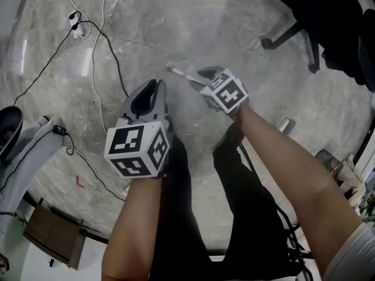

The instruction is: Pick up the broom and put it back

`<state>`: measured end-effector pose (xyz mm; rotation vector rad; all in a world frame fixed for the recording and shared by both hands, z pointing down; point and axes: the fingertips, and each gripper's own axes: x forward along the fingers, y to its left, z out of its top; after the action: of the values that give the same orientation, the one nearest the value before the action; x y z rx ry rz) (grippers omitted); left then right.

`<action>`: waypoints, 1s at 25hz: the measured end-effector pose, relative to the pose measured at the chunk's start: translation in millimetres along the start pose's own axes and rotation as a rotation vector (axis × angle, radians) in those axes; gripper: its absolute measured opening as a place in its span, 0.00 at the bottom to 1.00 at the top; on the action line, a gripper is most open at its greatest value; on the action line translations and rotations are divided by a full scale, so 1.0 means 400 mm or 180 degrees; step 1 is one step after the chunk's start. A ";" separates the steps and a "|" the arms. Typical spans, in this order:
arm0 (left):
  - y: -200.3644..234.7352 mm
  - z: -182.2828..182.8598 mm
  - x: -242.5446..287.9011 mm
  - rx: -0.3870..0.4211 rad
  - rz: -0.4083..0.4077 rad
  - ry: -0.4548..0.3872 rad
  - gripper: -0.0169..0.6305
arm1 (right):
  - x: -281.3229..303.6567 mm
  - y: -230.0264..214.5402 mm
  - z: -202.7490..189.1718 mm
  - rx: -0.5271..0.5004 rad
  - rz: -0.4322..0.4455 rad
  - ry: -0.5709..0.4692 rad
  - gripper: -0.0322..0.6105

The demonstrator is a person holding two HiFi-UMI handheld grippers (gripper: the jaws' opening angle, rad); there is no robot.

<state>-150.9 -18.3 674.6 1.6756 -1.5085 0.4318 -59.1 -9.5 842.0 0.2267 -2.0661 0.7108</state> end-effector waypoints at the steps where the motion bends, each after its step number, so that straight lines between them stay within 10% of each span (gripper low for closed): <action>1: 0.021 -0.033 0.029 -0.0013 -0.0003 0.0017 0.09 | 0.056 -0.023 -0.025 0.0014 -0.0008 0.0055 0.28; 15: 0.242 -0.340 0.326 -0.0158 -0.0139 0.0163 0.09 | 0.649 -0.192 -0.292 -0.0245 -0.0119 0.0696 0.29; 25: 0.319 -0.411 0.372 -0.0247 -0.0204 0.0209 0.09 | 0.771 -0.251 -0.376 -0.0549 -0.0661 0.1029 0.19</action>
<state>-194.0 14.8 924.6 1.6291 -1.4025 0.3853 -86.2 27.2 1196.6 0.2096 -1.7524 0.4095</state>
